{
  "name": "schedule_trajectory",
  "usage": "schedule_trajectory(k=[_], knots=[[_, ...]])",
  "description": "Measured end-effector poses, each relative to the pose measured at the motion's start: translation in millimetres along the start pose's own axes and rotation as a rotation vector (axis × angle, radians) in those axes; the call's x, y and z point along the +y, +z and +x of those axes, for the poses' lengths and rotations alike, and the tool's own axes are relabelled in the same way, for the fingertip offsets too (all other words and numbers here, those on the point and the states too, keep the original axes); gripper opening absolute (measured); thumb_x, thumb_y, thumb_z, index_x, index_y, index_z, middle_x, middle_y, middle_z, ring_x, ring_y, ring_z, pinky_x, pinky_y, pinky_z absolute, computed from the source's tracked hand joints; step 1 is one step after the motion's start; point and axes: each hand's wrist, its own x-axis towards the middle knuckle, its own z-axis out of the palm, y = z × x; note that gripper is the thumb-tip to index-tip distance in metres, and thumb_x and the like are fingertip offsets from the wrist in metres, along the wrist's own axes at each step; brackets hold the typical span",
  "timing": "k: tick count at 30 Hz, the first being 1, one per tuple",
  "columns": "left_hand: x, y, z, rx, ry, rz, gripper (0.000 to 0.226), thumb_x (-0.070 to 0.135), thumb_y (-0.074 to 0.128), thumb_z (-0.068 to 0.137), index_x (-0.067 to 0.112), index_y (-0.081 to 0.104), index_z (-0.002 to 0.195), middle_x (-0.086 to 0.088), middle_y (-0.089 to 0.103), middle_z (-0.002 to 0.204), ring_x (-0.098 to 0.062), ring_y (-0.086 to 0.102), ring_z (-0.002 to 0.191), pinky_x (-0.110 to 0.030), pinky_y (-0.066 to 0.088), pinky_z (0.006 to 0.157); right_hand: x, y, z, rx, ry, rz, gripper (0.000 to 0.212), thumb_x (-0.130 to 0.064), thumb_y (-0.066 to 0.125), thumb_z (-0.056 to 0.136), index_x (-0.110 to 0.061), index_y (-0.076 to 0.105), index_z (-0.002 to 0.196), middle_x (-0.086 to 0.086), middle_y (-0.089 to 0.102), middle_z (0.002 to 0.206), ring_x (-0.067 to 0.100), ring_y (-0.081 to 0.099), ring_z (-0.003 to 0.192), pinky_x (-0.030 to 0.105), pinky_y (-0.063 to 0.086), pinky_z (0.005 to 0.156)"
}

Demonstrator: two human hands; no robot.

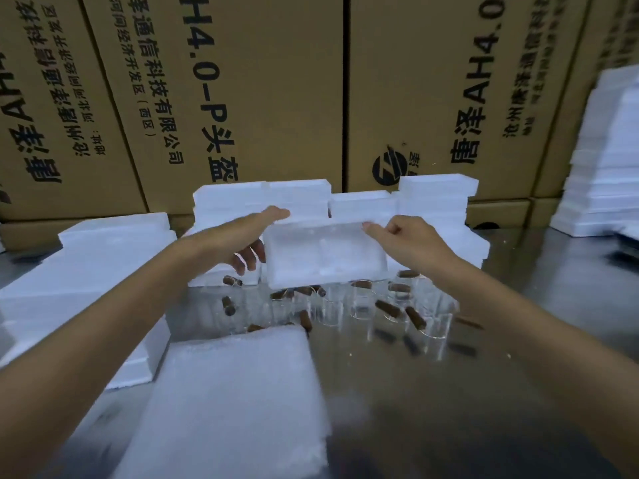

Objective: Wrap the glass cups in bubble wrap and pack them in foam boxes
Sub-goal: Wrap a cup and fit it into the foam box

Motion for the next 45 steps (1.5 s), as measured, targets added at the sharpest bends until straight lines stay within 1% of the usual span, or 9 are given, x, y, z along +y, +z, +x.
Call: schedule_trajectory(k=[7, 10, 12, 17, 21, 24, 34, 40, 45], knots=[[-43, 137, -51, -0.261, 0.038, 0.344, 0.051, 0.062, 0.046, 0.094, 0.033, 0.037, 0.135, 0.0, 0.062, 0.085, -0.01, 0.055, 0.054, -0.02, 0.041, 0.046, 85, -29, -89, -0.286, 0.175, -0.373, 0.049, -0.056, 0.046, 0.095, -0.017, 0.037, 0.066, 0.004, 0.044, 0.068, 0.021, 0.048, 0.063, 0.032, 0.03, 0.06], [-55, 163, -63, -0.253, 0.056, 0.444, 0.065, 0.057, 0.046, 0.097, 0.03, 0.027, 0.153, 0.0, 0.052, 0.143, -0.019, 0.059, 0.115, -0.03, 0.049, 0.088, 106, -24, -109, -0.406, 0.186, -0.455, 0.049, -0.052, 0.045, 0.097, -0.015, 0.044, 0.065, 0.01, 0.061, 0.079, 0.026, 0.065, 0.087, 0.029, 0.044, 0.068], [-56, 168, -69, -0.176, 0.11, 0.517, 0.064, 0.054, 0.043, 0.099, 0.029, 0.024, 0.154, -0.003, 0.044, 0.151, -0.026, 0.048, 0.132, -0.033, 0.041, 0.097, 114, -22, -118, -0.476, 0.245, -0.396, 0.056, -0.06, 0.052, 0.092, -0.019, 0.045, 0.055, -0.005, 0.056, 0.052, 0.016, 0.059, 0.058, 0.017, 0.04, 0.049], [-56, 142, -79, 0.015, 0.242, 0.298, 0.021, 0.038, 0.049, 0.099, 0.034, 0.056, 0.118, 0.008, 0.063, 0.098, -0.011, 0.061, 0.087, -0.026, 0.044, 0.068, 125, -34, -108, -0.267, 0.396, -0.106, 0.053, -0.079, 0.056, 0.076, -0.031, 0.064, 0.055, -0.013, 0.051, 0.047, 0.006, 0.049, 0.041, 0.017, 0.035, 0.042], [-73, 113, -74, 0.184, 0.199, 0.339, 0.014, 0.038, 0.06, 0.094, 0.029, 0.058, 0.084, 0.011, 0.057, 0.079, -0.009, 0.056, 0.073, -0.025, 0.037, 0.059, 143, -28, -79, 0.174, 0.242, -0.28, 0.028, -0.038, 0.065, 0.086, -0.021, 0.058, 0.106, 0.001, 0.058, 0.118, 0.022, 0.052, 0.112, 0.037, 0.045, 0.085], [-95, 114, -71, 0.074, 0.113, 0.32, 0.027, 0.048, 0.066, 0.09, 0.022, 0.06, 0.082, 0.009, 0.056, 0.077, -0.007, 0.051, 0.067, -0.024, 0.037, 0.058, 148, -21, -62, -0.017, 0.29, -0.518, 0.051, -0.028, 0.058, 0.092, -0.017, 0.046, 0.14, 0.008, 0.044, 0.147, 0.029, 0.028, 0.141, 0.045, 0.033, 0.109], [-117, 113, -81, 0.052, 0.164, 0.287, 0.024, 0.037, 0.077, 0.084, 0.017, 0.064, 0.077, 0.01, 0.056, 0.076, 0.0, 0.05, 0.058, -0.01, 0.037, 0.053, 141, -21, -46, -0.356, 0.224, -0.7, 0.028, -0.024, 0.043, 0.098, -0.008, 0.063, 0.11, 0.009, 0.065, 0.114, 0.026, 0.06, 0.102, 0.041, 0.051, 0.094], [-117, 118, -87, 0.149, 0.266, 0.322, 0.017, 0.02, 0.062, 0.097, 0.015, 0.059, 0.081, 0.008, 0.052, 0.085, -0.006, 0.048, 0.07, -0.011, 0.034, 0.06, 99, -43, -69, -0.143, 0.085, -1.123, 0.012, -0.018, 0.044, 0.093, -0.014, 0.054, 0.09, -0.003, 0.059, 0.083, 0.018, 0.054, 0.075, 0.035, 0.035, 0.079], [-110, 115, -91, 0.22, 0.339, 0.2, 0.022, 0.01, 0.053, 0.1, 0.017, 0.055, 0.08, 0.007, 0.052, 0.086, -0.002, 0.047, 0.072, -0.007, 0.035, 0.066, 28, -44, -98, -0.168, -0.085, -0.523, 0.025, -0.038, 0.038, 0.105, -0.019, 0.053, 0.098, -0.005, 0.059, 0.082, 0.014, 0.054, 0.074, 0.032, 0.038, 0.063]])
